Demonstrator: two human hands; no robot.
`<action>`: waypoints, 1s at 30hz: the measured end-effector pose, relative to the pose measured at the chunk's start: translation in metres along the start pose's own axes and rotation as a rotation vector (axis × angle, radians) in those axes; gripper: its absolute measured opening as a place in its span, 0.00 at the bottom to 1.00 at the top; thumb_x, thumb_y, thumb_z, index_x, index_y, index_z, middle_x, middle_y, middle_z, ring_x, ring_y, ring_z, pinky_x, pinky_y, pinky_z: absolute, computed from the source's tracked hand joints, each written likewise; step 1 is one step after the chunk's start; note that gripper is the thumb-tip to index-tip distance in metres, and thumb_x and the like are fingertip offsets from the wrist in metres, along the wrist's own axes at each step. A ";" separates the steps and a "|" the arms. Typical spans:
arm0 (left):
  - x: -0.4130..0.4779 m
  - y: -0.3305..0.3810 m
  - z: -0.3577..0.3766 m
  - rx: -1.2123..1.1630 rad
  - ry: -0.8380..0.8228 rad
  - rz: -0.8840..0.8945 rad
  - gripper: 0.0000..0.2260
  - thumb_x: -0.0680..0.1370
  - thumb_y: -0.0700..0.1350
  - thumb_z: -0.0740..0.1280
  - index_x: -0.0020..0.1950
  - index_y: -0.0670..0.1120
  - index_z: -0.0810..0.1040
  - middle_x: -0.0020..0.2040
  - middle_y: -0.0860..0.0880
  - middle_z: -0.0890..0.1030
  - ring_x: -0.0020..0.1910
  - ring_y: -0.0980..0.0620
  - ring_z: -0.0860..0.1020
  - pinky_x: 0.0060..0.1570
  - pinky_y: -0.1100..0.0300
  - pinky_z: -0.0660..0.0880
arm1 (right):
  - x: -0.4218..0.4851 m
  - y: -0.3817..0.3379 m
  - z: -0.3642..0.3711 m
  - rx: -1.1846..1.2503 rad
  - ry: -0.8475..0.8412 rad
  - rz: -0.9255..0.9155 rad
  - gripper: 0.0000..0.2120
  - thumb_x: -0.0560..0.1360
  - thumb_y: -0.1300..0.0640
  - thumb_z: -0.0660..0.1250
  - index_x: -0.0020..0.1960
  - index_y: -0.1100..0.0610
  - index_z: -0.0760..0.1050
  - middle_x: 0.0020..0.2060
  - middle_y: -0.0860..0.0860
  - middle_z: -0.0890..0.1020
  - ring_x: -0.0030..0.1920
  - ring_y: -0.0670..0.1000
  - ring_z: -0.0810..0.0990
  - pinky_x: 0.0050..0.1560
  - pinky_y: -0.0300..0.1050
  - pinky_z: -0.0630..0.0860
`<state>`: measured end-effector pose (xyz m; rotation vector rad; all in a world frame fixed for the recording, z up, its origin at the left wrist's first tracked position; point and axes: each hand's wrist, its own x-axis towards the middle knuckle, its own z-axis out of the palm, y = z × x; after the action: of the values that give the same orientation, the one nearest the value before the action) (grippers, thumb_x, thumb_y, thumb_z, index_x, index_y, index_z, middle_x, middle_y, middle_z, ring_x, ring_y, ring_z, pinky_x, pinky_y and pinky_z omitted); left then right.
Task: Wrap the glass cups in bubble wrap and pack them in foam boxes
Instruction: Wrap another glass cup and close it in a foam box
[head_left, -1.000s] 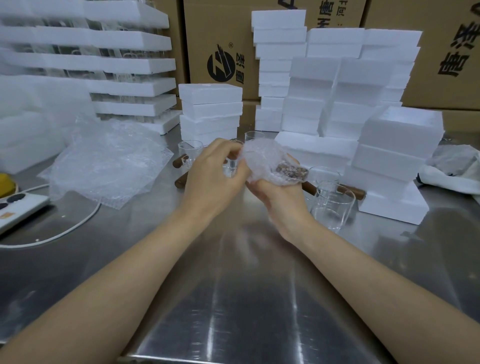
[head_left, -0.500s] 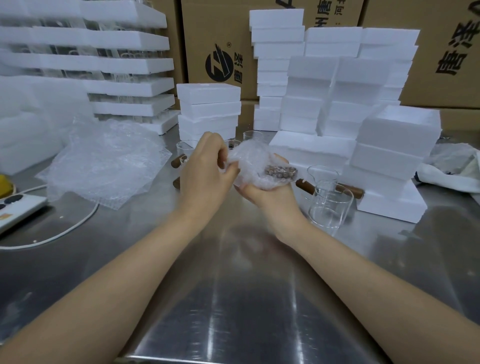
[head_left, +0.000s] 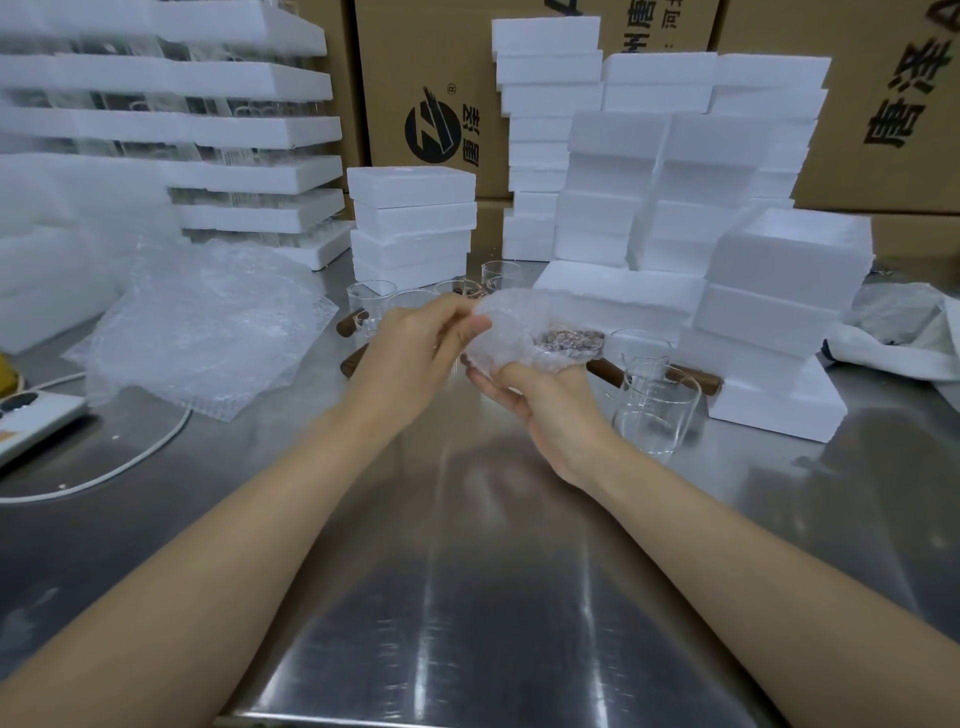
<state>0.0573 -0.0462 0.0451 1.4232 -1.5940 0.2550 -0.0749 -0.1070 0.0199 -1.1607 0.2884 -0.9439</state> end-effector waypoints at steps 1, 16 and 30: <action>0.000 -0.001 -0.001 0.004 0.008 -0.003 0.09 0.79 0.43 0.66 0.50 0.37 0.80 0.38 0.44 0.83 0.34 0.50 0.79 0.38 0.56 0.76 | 0.000 0.001 0.000 -0.005 -0.019 0.000 0.23 0.74 0.78 0.57 0.61 0.58 0.73 0.59 0.59 0.80 0.61 0.56 0.79 0.60 0.50 0.77; -0.006 0.005 0.010 0.048 0.233 -0.172 0.11 0.70 0.44 0.63 0.41 0.59 0.64 0.51 0.59 0.79 0.39 0.56 0.74 0.41 0.50 0.76 | 0.002 0.011 0.002 -0.280 -0.097 -0.100 0.18 0.74 0.71 0.66 0.60 0.55 0.76 0.58 0.55 0.81 0.62 0.52 0.78 0.65 0.49 0.73; -0.003 0.009 0.004 0.115 -0.076 -0.048 0.17 0.79 0.36 0.63 0.67 0.44 0.76 0.61 0.46 0.81 0.59 0.49 0.78 0.60 0.60 0.72 | 0.004 0.009 -0.002 -0.460 -0.037 -0.043 0.13 0.74 0.67 0.59 0.57 0.57 0.71 0.45 0.54 0.81 0.37 0.51 0.82 0.34 0.42 0.76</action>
<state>0.0476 -0.0441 0.0443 1.5733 -1.6264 0.2712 -0.0691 -0.1107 0.0126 -1.6079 0.4680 -0.9177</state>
